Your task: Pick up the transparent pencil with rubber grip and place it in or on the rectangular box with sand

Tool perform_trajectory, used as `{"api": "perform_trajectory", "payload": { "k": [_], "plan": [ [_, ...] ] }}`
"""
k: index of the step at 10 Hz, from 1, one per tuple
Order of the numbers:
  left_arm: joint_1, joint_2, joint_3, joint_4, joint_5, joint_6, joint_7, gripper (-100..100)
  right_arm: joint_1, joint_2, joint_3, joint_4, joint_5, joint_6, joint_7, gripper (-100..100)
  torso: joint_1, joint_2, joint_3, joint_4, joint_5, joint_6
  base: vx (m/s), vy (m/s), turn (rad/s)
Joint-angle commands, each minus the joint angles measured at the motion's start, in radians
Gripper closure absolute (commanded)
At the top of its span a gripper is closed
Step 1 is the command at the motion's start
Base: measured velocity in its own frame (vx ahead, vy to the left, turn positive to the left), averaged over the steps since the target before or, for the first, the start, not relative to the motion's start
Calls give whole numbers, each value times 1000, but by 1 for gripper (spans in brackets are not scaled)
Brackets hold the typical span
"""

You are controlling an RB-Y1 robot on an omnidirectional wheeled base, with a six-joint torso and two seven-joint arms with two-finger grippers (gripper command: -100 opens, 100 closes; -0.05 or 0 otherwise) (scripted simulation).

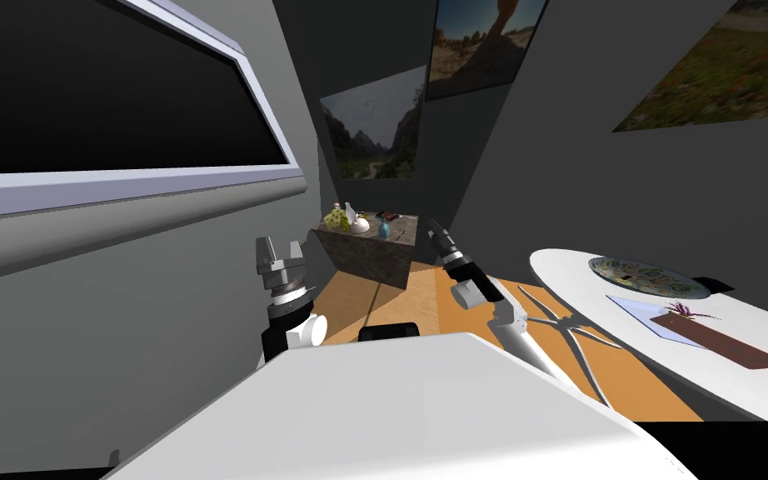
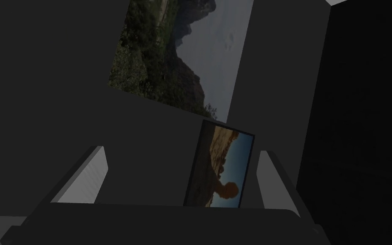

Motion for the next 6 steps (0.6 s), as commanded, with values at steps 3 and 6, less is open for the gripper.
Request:
{"api": "perform_trajectory", "payload": {
  "k": [3,6],
  "plan": [
    [0,0,0,0,0,0,0,0,-54,-74,-1,44,-28,96,46,-100,0,-1,0,0,0,0,-73,25,43],
    [0,0,0,0,0,0,0,0,-78,-106,0,67,-41,158,67,-100,0,-2,-1,0,0,0,-49,24,31]
  ]
}}
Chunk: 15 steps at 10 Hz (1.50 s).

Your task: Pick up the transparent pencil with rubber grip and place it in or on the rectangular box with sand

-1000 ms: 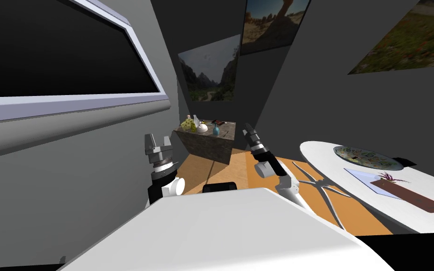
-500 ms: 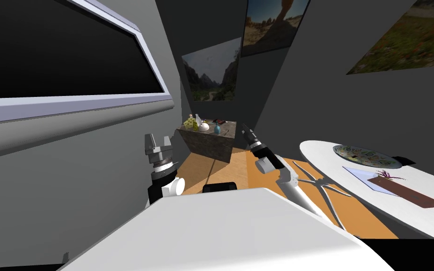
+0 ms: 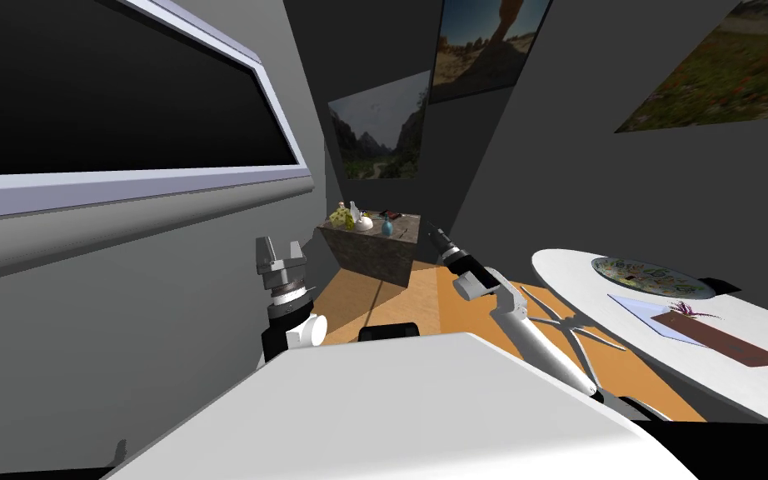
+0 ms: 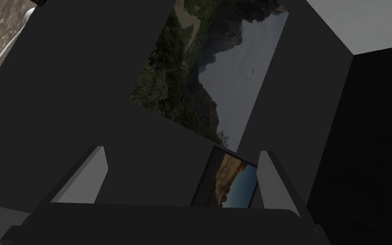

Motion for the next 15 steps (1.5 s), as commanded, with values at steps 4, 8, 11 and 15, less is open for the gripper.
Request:
{"api": "perform_trajectory", "payload": {
  "k": [4,8,11,15],
  "plan": [
    [0,0,0,0,0,0,0,0,-43,-69,-1,53,-30,119,44,-100,0,-1,-1,0,0,0,-26,33,46],
    [0,0,0,0,0,0,0,0,-80,-127,-1,111,-57,225,81,-100,1,-4,-2,-1,0,0,11,40,51],
    [0,0,0,0,0,0,0,0,-109,-180,-1,174,-85,308,115,-100,1,-5,-3,-1,0,0,44,50,58],
    [0,0,0,0,0,0,0,0,-132,-226,-1,242,-113,419,145,-100,1,-8,-5,-2,0,0,76,50,64]
  ]
}}
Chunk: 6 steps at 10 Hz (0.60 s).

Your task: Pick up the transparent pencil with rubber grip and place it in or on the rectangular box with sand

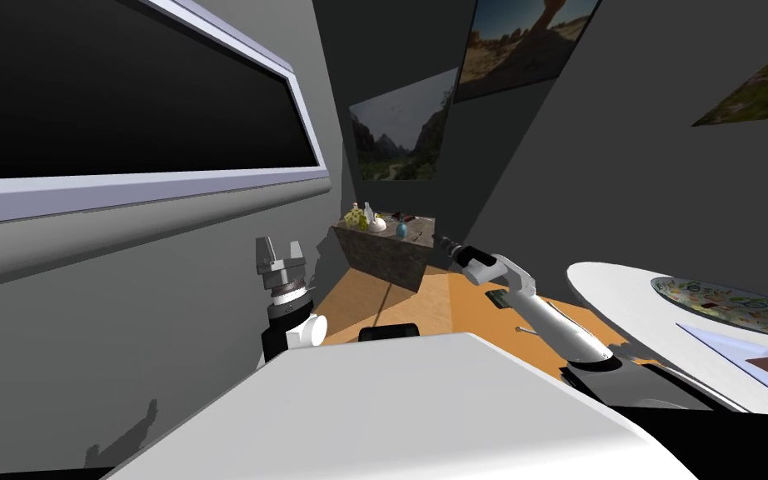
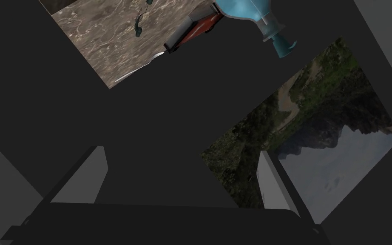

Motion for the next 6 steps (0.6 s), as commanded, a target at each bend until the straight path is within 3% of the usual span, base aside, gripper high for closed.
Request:
{"api": "perform_trajectory", "payload": {
  "k": [1,6],
  "plan": [
    [0,0,0,0,0,0,0,0,-9,-13,2,23,-9,41,8,-100,0,0,0,0,0,0,71,52,36],
    [0,0,0,0,0,0,0,0,-32,-65,1,126,-50,173,46,-100,0,-1,-1,0,0,0,111,54,68]
  ]
}}
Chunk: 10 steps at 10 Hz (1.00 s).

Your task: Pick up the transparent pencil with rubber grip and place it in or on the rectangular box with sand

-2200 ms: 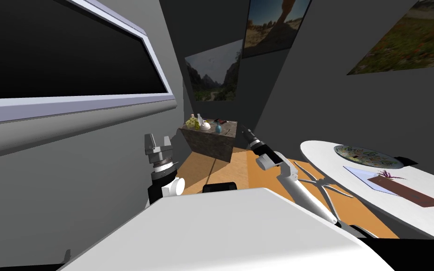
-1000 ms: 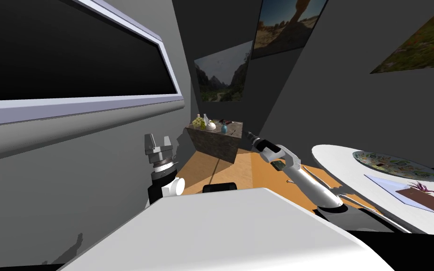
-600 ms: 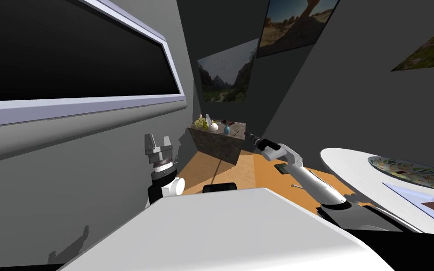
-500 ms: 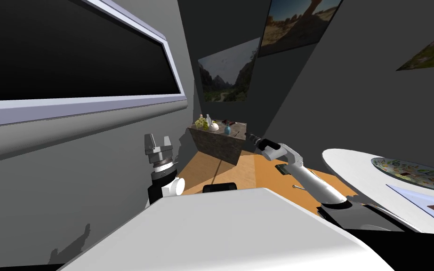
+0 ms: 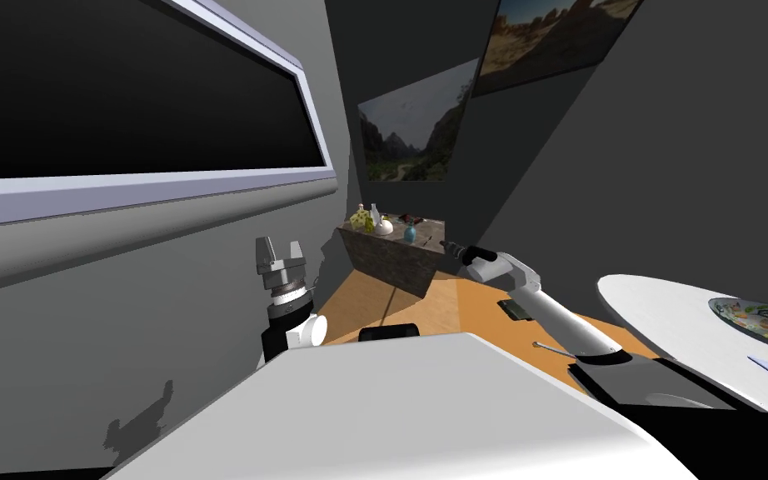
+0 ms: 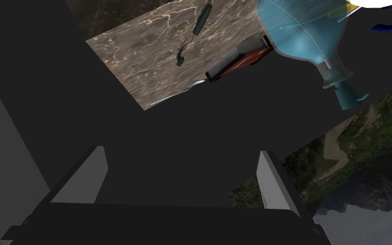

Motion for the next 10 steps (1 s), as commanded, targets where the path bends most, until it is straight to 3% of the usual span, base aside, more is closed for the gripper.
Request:
{"api": "perform_trajectory", "payload": {
  "k": [1,6,9,10],
  "plan": [
    [0,0,0,0,0,0,0,0,-9,-8,3,29,-9,39,9,-100,0,0,0,0,0,0,106,40,51],
    [0,0,0,0,0,0,0,0,-23,-48,3,127,-48,177,39,-100,-1,-1,-1,0,0,0,133,53,66],
    [0,0,0,0,0,0,0,0,-27,-60,3,157,-59,227,48,-100,1,1,0,0,0,0,113,47,58],
    [0,0,0,0,0,0,0,0,-31,-72,3,185,-71,269,56,-100,0,1,0,0,0,0,142,30,85]
  ]
}}
